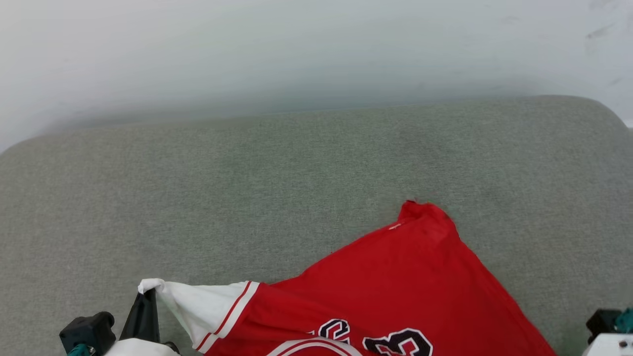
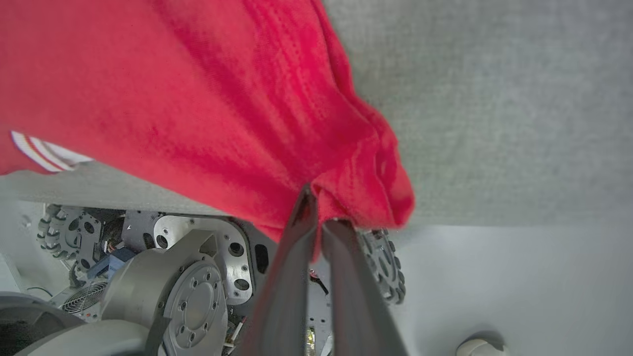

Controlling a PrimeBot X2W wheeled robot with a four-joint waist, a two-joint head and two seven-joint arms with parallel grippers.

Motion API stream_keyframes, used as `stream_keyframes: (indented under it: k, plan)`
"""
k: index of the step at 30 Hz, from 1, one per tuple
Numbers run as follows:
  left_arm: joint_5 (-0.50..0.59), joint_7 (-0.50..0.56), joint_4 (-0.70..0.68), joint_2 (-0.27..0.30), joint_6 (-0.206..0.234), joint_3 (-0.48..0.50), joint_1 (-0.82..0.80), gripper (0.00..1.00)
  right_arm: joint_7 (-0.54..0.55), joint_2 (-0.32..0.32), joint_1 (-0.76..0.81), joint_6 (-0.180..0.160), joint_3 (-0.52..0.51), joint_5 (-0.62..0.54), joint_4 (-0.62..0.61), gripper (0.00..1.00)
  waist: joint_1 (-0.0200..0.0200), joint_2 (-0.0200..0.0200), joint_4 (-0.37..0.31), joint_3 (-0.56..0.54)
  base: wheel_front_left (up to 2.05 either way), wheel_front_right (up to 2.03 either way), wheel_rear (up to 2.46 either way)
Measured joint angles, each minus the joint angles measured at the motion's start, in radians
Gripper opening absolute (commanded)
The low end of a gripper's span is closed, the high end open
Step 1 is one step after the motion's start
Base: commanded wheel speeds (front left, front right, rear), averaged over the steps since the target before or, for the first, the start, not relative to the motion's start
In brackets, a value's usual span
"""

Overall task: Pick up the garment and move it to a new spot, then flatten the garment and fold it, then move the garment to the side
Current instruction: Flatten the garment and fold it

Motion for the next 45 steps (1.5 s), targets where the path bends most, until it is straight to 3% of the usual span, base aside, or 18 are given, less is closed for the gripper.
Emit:
stream_keyframes:
  k: [1, 2, 3, 8, 13, 20, 24, 29, 39, 45]
  plan:
    - [0.000, 0.000, -0.002, 0.001, 0.000, 0.000, 0.000, 0.00, 0.001, 0.019, 0.026, 0.000, -0.011, -0.007, -0.010, 0.39, 0.0000, 0.0000, -0.005, 0.000, 0.00, 0.00, 0.00]
    - [-0.001, 0.000, -0.002, 0.001, 0.000, 0.000, 0.000, 0.00, 0.000, 0.040, 0.048, 0.000, -0.026, -0.008, -0.021, 0.51, 0.0000, 0.0000, -0.010, 0.000, 0.00, 0.00, 0.00]
    - [-0.002, 0.001, -0.002, 0.001, 0.000, -0.001, 0.000, 0.00, -0.003, 0.056, 0.063, 0.000, -0.033, -0.012, -0.031, 1.00, 0.0000, 0.0000, -0.013, 0.002, 0.00, 0.00, 0.00]
    - [-0.006, 0.001, 0.001, 0.001, -0.006, -0.005, -0.007, 0.00, -0.124, 0.105, 0.075, 0.000, -0.070, -0.058, -0.077, 1.00, 0.0000, 0.0000, -0.024, 0.013, 0.00, 0.00, 0.00]
    - [0.002, 0.002, -0.014, 0.002, -0.006, -0.011, -0.027, 0.00, -0.317, 0.125, 0.027, 0.000, -0.089, -0.079, -0.076, 1.00, 0.0001, 0.0000, -0.025, 0.029, 0.00, 0.00, 0.00]
    - [0.022, 0.012, -0.053, 0.004, -0.002, -0.029, -0.081, 0.00, -0.590, 0.127, -0.133, 0.000, -0.078, -0.082, -0.031, 1.00, 0.0002, 0.0000, -0.010, 0.076, 0.00, 0.00, 0.00]
    - [0.031, 0.016, -0.071, 0.002, -0.002, -0.037, -0.121, 0.00, -0.655, 0.109, -0.251, 0.000, -0.048, -0.062, 0.002, 1.00, 0.0003, 0.0000, 0.009, 0.112, 0.00, 0.00, 0.00]
    - [0.047, 0.013, -0.085, -0.005, -0.010, -0.055, -0.160, 0.00, -0.573, 0.055, -0.408, 0.000, 0.027, -0.036, 0.039, 1.00, 0.0004, 0.0000, 0.038, 0.161, 0.00, 0.00, 0.00]
    - [0.075, 0.006, -0.108, -0.036, -0.028, -0.095, -0.237, 0.00, -0.105, -0.024, -0.640, 0.000, 0.146, 0.029, 0.073, 1.00, 0.0004, 0.0000, 0.111, 0.249, 0.00, 0.00, 0.00]
    - [0.084, -0.002, -0.110, -0.050, -0.036, -0.106, -0.270, 0.00, 0.037, -0.018, -0.674, 0.000, 0.210, 0.033, 0.083, 1.00, 0.0005, 0.0000, 0.148, 0.302, 0.00, 0.00, 0.00]
